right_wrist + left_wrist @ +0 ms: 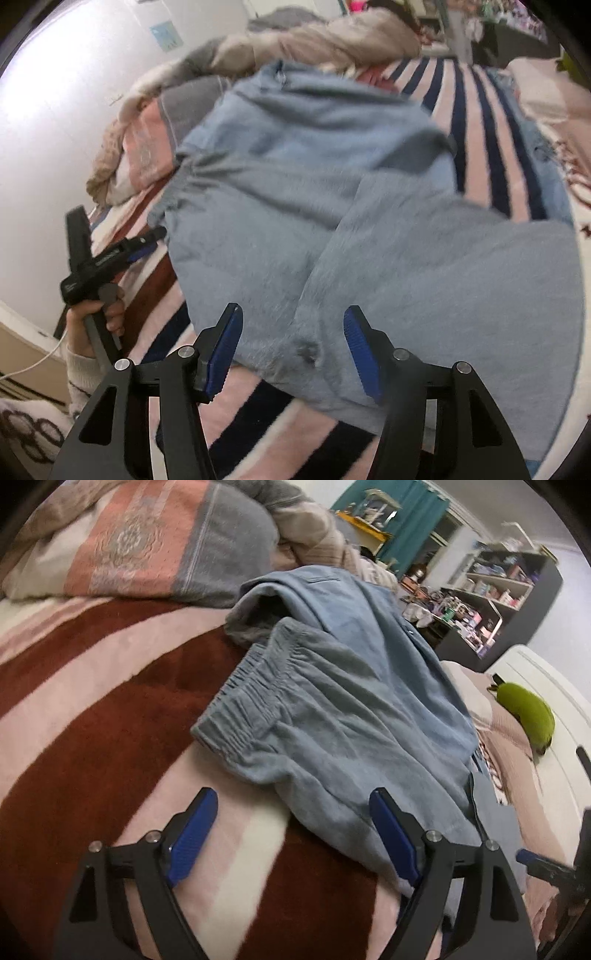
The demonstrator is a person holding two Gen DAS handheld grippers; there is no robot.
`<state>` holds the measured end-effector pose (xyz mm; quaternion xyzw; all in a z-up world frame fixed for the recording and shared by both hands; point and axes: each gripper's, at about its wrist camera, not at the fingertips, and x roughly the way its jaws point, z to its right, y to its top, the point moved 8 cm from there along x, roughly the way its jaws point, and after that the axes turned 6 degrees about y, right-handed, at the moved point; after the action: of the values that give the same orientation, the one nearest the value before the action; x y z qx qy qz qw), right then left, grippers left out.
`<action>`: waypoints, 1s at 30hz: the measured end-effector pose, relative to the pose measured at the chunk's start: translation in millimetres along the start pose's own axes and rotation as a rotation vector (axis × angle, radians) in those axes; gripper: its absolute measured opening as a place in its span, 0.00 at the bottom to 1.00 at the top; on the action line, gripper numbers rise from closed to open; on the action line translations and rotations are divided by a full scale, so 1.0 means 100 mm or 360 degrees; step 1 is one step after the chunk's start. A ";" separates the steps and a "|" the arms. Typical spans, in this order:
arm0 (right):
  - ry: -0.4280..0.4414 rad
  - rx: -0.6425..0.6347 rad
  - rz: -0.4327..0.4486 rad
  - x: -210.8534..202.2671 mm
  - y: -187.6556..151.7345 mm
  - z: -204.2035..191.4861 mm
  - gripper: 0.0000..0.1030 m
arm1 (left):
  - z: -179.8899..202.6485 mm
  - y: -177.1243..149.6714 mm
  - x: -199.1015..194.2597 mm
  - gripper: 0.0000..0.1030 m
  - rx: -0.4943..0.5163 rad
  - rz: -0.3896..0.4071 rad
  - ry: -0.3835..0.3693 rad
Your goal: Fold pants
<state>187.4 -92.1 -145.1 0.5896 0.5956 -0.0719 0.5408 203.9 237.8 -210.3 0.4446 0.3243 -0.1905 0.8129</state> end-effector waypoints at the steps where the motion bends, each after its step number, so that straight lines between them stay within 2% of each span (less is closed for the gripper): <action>1: -0.0020 0.0005 0.0025 -0.06 0.01 0.03 0.52 | -0.02 0.03 0.04 0.79 -0.0024 -0.0005 -0.0009; 4: -0.0121 0.0041 0.0115 -0.31 0.00 0.21 0.52 | -0.04 0.16 0.17 0.78 -0.0083 -0.0012 -0.0033; 6: -0.0140 0.0088 0.0160 -0.45 -0.05 0.32 0.52 | -0.04 0.24 0.24 0.69 -0.0089 -0.0009 -0.0004; 7: -0.0143 0.0112 0.0181 -0.50 -0.07 0.36 0.52 | -0.04 0.27 0.26 0.56 -0.0090 0.0000 0.0009; 8: -0.0145 0.0131 0.0196 -0.55 -0.09 0.40 0.52 | -0.05 0.30 0.29 0.37 -0.0096 0.0006 0.0028; 11: -0.0153 0.0180 0.0245 -0.70 -0.15 0.51 0.52 | -0.02 0.39 0.26 0.15 -0.0113 0.0058 -0.0017; 13: -0.0156 0.0206 0.0266 -0.77 -0.19 0.57 0.52 | 0.08 0.45 0.15 0.12 -0.0079 0.0130 -0.0042; 19: -0.0115 0.0252 0.0325 -0.92 -0.29 0.69 0.52 | 0.79 0.67 -0.36 0.11 0.0171 0.0344 -0.0173; 26: -0.0048 0.0293 0.0440 -1.26 -0.52 0.83 0.52 | 2.00 0.79 -0.76 0.10 0.0500 0.0457 -0.0315; 30: -0.0032 0.0335 0.0515 -1.51 -0.70 0.97 0.52 | 2.71 0.71 -0.88 0.10 0.0679 0.0468 -0.0394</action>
<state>145.0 -276.9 -112.5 0.7303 0.4767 -0.0516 0.4866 280.0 48.1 -0.1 0.6212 0.1072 -0.1873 0.7533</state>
